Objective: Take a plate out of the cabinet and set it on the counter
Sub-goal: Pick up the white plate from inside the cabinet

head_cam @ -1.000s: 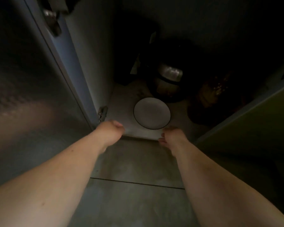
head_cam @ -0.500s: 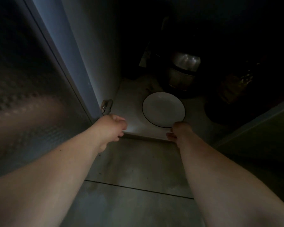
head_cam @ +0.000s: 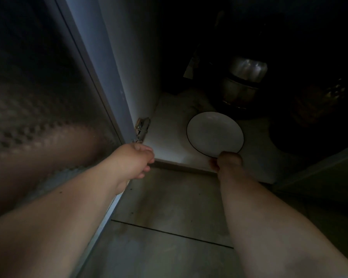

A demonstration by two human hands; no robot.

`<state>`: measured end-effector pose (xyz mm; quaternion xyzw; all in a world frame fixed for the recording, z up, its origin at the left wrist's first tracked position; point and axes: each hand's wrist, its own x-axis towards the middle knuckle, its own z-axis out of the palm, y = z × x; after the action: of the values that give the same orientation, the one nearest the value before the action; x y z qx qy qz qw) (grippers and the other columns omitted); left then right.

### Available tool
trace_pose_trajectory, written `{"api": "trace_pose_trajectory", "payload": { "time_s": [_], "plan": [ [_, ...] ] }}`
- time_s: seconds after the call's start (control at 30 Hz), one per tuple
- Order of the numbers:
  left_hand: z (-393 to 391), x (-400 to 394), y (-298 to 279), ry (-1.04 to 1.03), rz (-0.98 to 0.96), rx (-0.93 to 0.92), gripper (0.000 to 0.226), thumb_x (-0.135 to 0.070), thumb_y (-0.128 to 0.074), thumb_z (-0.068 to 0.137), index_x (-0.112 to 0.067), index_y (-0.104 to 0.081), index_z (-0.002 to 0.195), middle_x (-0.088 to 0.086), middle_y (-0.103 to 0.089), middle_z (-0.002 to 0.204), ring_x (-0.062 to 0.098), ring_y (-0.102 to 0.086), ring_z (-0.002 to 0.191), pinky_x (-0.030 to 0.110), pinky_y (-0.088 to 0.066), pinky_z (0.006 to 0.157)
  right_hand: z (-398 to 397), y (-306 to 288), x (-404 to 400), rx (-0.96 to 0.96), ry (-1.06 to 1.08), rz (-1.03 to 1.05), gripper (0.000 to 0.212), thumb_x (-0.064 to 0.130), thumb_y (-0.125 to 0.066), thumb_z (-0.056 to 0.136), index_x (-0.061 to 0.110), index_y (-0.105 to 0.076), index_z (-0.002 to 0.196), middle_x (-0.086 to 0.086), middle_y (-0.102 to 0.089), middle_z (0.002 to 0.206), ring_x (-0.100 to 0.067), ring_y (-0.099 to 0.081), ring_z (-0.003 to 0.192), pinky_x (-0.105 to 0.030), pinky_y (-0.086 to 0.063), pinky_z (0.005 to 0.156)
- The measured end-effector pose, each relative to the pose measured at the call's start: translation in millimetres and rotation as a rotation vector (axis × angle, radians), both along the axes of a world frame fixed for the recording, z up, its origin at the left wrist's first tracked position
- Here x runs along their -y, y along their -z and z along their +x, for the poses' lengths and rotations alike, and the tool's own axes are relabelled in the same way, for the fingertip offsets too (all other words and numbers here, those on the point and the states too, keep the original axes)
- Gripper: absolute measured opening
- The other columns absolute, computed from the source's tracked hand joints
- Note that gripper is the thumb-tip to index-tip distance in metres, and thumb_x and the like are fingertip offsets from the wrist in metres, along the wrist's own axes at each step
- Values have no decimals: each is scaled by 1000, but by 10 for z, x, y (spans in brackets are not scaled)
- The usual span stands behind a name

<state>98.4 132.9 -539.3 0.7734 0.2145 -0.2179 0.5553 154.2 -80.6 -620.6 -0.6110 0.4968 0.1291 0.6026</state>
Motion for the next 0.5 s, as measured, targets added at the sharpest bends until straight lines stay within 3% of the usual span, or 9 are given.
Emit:
{"api": "trace_pose_trajectory", "payload": {
  "time_s": [0.03, 0.07, 0.13, 0.17, 0.23, 0.3, 0.37, 0.5],
  "plan": [
    [8, -8, -13, -7, -5, -4, 12, -15, -49, 92, -18, -61, 92, 4, -64, 91, 18, -58, 83, 25, -49, 68, -63, -3, -14, -44, -223, -256, 30, 31, -38, 99, 9, -55, 89, -14, -59, 125, -26, -59, 112, -26, -47, 93],
    [19, -1, -22, -15, -9, -7, 12, -15, -49, 92, -19, -60, 91, 4, -64, 92, 17, -58, 83, 25, -48, 68, -105, -15, -24, -75, -262, -345, 33, 31, -40, 98, 5, -55, 85, -15, -62, 117, -27, -57, 115, -30, -45, 98],
    [39, 50, -80, -24, -13, -15, 12, -15, -50, 91, -20, -60, 87, 5, -64, 94, 16, -57, 80, 25, -48, 67, -160, -41, 14, -57, -278, -357, 37, 26, -43, 97, 8, -39, 65, -12, -58, 87, -25, -57, 102, -33, -47, 99],
    [41, 84, -114, -35, -15, -20, 11, -15, -50, 91, -19, -60, 88, 5, -63, 94, 16, -57, 78, 26, -48, 67, -218, -175, 8, -64, -316, -297, 38, 22, -43, 97, 11, -33, 62, -11, -54, 82, -24, -57, 95, -32, -50, 94],
    [31, 203, -242, -54, -35, -50, 19, -16, -48, 92, -12, -61, 105, 6, -61, 93, 16, -55, 73, 26, -47, 66, -364, -480, 32, 69, -136, -105, 33, 14, -40, 98, 12, -35, 65, -10, -54, 82, -22, -60, 75, -24, -55, 69],
    [-20, 329, -396, -73, -61, -92, 36, -20, -48, 93, -11, -51, 128, 9, -58, 101, 17, -55, 73, 26, -48, 66, -509, -766, 89, 126, -15, -12, 23, 10, -39, 97, 7, -44, 76, -9, -53, 76, -17, -55, 60, -22, -50, 53],
    [-102, 449, -656, -88, -98, -144, 53, -26, -48, 93, -13, -35, 143, 11, -55, 114, 21, -58, 80, 29, -50, 67, -663, -1139, 122, 47, -89, -63, 13, 13, -38, 97, 5, -47, 94, -11, -59, 75, -18, -57, 59, -24, -46, 54],
    [-308, 564, -1298, -138, -148, -205, 65, -31, -45, 95, -21, -16, 152, 12, -46, 144, 30, -60, 97, 37, -54, 76, -1018, -1925, 123, -6, -180, -77, 33, 17, -39, 97, 10, -43, 129, -8, -66, 83, -18, -65, 60, -28, -52, 58]
  ]
}}
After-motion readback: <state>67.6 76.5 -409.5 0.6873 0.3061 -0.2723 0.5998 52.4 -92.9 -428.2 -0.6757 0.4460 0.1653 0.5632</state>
